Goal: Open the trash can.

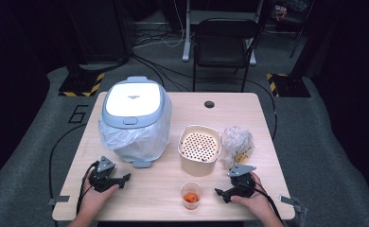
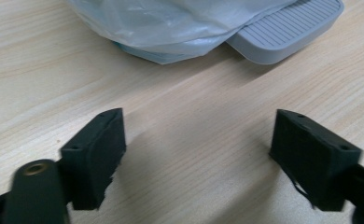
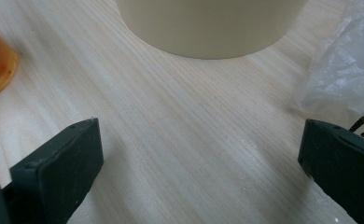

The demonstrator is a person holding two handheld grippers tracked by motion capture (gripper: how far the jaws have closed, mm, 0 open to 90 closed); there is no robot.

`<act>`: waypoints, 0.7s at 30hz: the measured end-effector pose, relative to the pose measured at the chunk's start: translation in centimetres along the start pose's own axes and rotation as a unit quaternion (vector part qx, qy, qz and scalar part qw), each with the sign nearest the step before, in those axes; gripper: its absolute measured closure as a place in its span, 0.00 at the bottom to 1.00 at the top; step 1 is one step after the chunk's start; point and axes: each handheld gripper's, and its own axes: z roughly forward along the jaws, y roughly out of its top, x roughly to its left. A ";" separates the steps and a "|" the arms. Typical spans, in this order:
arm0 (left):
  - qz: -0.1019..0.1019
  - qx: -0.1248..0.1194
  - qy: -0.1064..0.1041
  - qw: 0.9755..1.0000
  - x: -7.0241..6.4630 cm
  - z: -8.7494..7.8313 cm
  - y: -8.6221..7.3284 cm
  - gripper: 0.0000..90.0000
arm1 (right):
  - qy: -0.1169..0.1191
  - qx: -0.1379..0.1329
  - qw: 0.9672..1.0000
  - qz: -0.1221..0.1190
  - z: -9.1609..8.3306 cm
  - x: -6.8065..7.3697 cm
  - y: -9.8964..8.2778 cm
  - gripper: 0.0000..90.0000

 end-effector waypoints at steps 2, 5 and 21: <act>-0.006 -0.005 0.002 1.000 0.1 -0.1 -0.1 0.29 | -0.001 0.000 1.000 0.001 0.0 0.0 0.0 0.00; -0.009 -0.008 0.003 1.000 0.2 -0.3 -0.2 0.35 | -0.001 0.000 1.000 0.001 0.0 0.0 0.0 0.00; 0.047 -0.004 -0.021 0.999 -1.1 -2.1 1.6 1.00 | -0.001 0.000 1.000 0.001 0.0 0.0 0.0 0.00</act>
